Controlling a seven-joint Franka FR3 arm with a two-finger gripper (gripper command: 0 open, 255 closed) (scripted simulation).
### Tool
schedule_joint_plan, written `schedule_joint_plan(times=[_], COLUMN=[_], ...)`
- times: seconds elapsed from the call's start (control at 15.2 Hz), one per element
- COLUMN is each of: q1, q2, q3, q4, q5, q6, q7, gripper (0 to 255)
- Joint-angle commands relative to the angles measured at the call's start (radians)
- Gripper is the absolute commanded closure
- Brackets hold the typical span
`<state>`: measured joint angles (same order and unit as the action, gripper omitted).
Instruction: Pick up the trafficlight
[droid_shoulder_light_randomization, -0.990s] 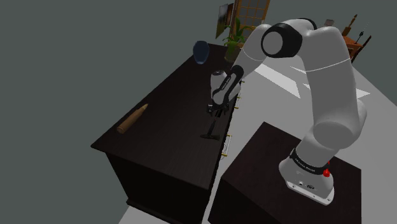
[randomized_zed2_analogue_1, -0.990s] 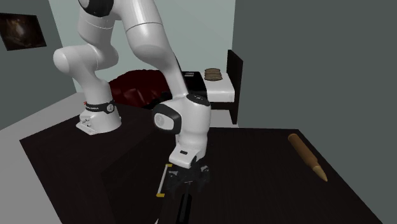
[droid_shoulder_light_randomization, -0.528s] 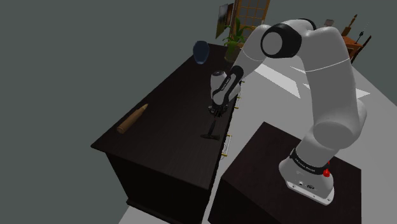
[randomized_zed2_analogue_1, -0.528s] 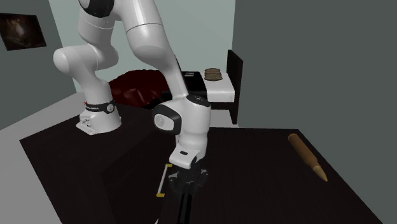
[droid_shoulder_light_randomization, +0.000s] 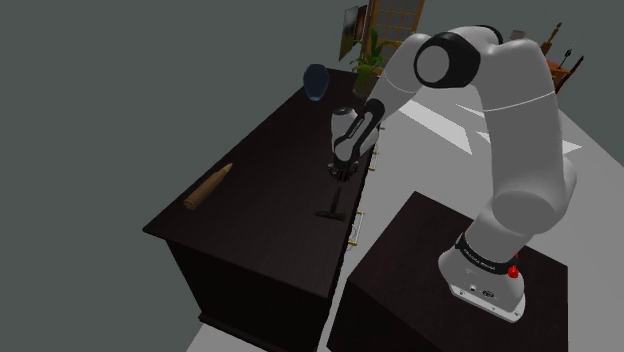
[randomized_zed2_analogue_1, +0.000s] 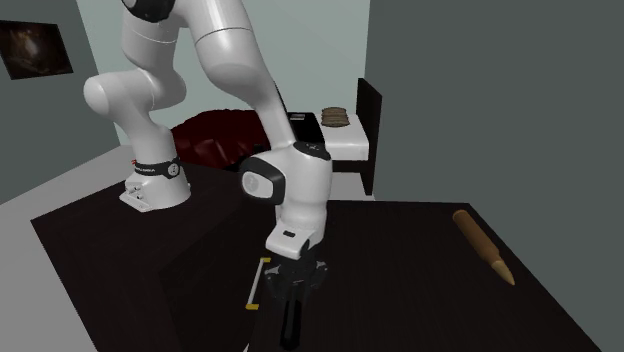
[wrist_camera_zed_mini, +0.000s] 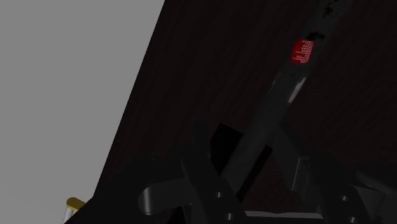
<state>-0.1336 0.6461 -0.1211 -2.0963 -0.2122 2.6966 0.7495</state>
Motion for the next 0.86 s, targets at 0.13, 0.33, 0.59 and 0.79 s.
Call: schedule_joint_plan(times=[0.13,0.33,0.59,0.79], q1=[0.001,0.001,0.001,0.001], q2=[-0.056,-0.095,-0.145,-0.159], q3=[0.000,0.001,0.002,0.003], q4=[-0.023,-0.034,-0.046,-0.049], q5=[0.001,0.002,0.004,0.005], q6=[-0.033,-0.060,-0.098,-0.109], q7=[-0.006,-0.012,-0.019,-0.022], gripper=[255,255,255,255])
